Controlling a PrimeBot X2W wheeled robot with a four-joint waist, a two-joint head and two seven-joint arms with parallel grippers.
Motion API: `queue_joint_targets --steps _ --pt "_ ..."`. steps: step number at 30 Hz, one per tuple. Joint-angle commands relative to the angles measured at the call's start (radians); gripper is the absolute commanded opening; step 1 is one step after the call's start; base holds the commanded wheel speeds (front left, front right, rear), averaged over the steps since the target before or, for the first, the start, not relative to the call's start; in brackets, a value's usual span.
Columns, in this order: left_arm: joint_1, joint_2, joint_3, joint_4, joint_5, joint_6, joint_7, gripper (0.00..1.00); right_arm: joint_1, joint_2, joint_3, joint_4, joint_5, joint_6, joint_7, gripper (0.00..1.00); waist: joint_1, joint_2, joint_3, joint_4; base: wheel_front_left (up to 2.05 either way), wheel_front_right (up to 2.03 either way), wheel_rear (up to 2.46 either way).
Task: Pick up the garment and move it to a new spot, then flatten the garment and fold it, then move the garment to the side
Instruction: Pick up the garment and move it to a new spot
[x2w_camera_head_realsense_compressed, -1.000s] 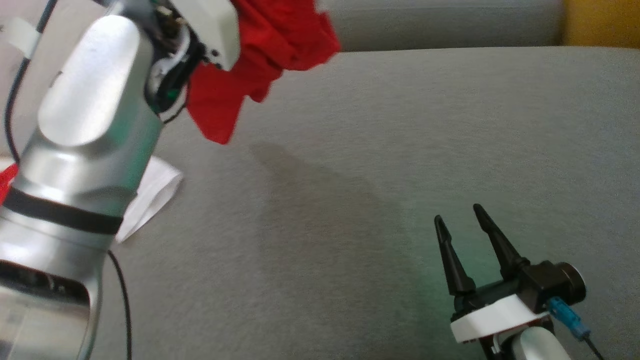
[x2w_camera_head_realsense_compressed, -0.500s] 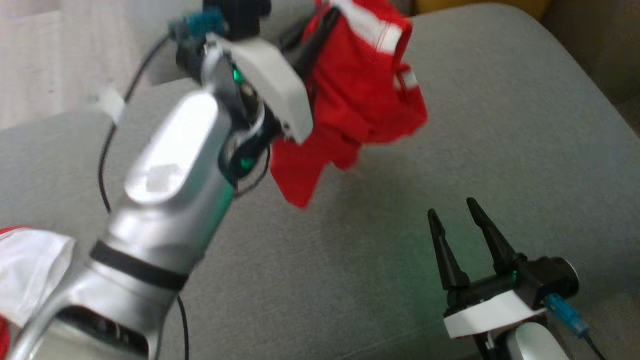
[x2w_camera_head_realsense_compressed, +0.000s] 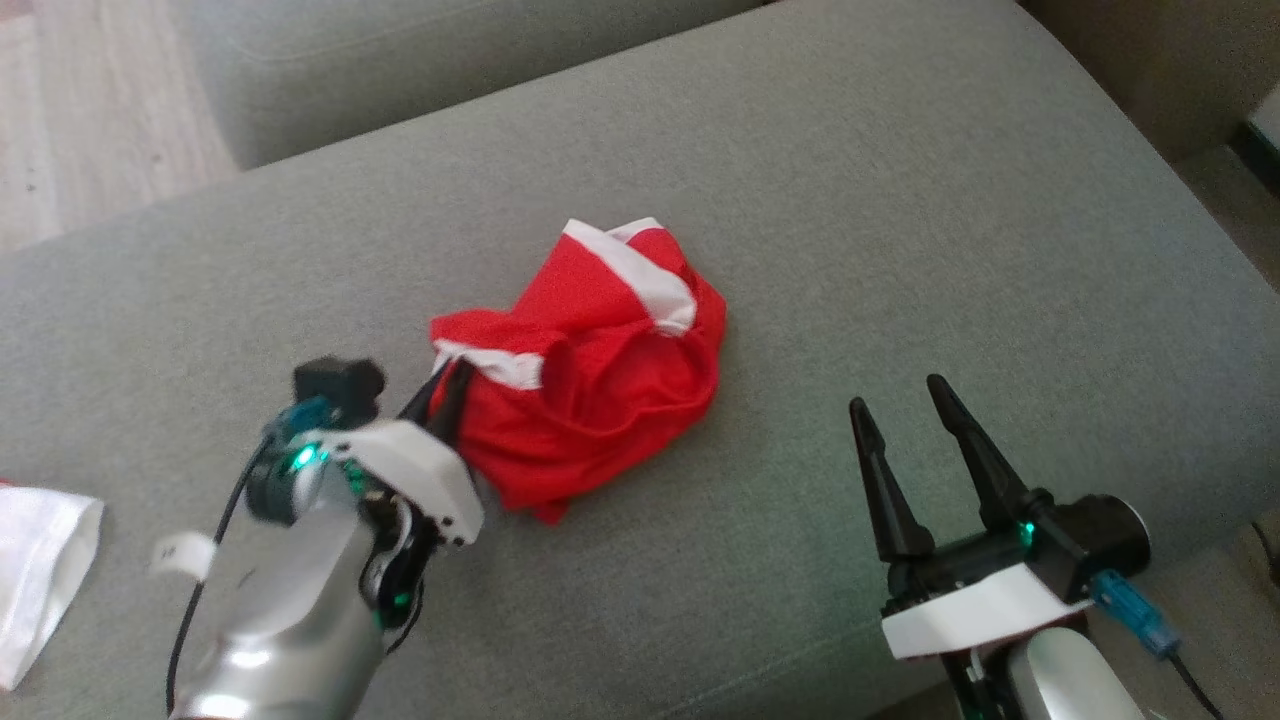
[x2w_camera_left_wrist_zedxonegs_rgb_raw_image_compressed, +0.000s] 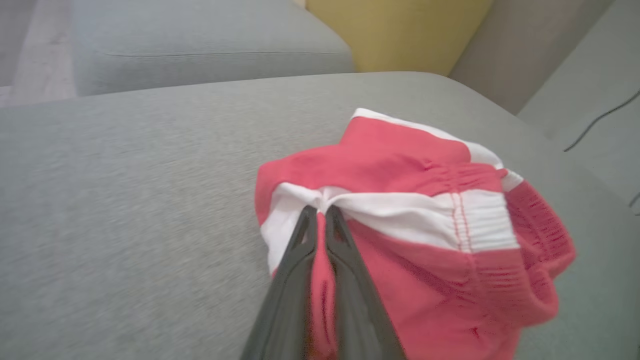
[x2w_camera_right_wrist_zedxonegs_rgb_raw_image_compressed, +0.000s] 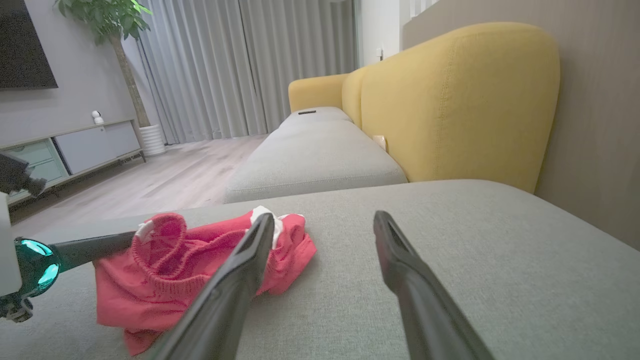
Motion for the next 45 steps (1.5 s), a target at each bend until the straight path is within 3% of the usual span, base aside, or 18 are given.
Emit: queue_joint_targets --steps 1,5,9,14,19,27,33,45 --pt "-0.012 0.032 0.063 -0.024 0.012 0.018 -0.035 1.00 -0.004 0.005 0.011 -0.030 -0.009 -0.001 -0.004 1.00 0.0000 0.0000 -0.029 0.027 0.00 0.00 0.00" --pt "0.057 0.030 0.153 -0.093 0.002 0.029 -0.043 1.00 0.021 0.005 -0.001 -0.028 -0.017 -0.001 -0.004 1.00 0.0000 0.0000 -0.056 0.061 0.00 0.00 0.00" --pt "0.196 0.022 0.295 -0.296 0.111 0.081 -0.043 1.00 0.049 0.005 -0.021 -0.028 -0.024 -0.001 -0.004 1.00 0.0000 0.0000 -0.085 0.125 0.00 0.00 0.00" --pt "0.400 -0.048 0.451 -0.517 0.258 0.150 -0.044 1.00 0.076 0.005 -0.027 -0.017 -0.039 -0.001 -0.004 1.00 0.0000 0.0000 -0.134 0.199 0.00 0.00 0.00" --pt "0.543 -0.100 0.546 -0.678 0.330 0.144 -0.044 1.00 0.094 0.005 -0.059 -0.011 -0.046 -0.001 -0.004 1.00 0.0000 0.0000 -0.164 0.265 0.00 0.00 0.00" --pt "0.672 -0.111 0.550 -0.860 0.461 0.148 -0.044 1.00 0.146 0.005 -0.105 -0.001 -0.056 -0.001 -0.004 1.00 0.0000 0.0000 -0.200 0.343 0.00 0.00 0.00" --pt "0.772 -0.111 0.503 -0.885 0.609 0.157 -0.044 1.00 0.170 0.005 -0.112 -0.004 -0.060 -0.001 -0.004 1.00 0.0000 0.0000 -0.216 0.359 0.00 0.00 0.00" --pt "0.819 -0.111 0.476 -0.870 0.618 0.193 -0.044 1.00 0.176 0.005 -0.117 0.003 -0.060 -0.001 -0.004 1.00 0.0000 0.0000 -0.227 0.382 0.00 0.00 0.00"
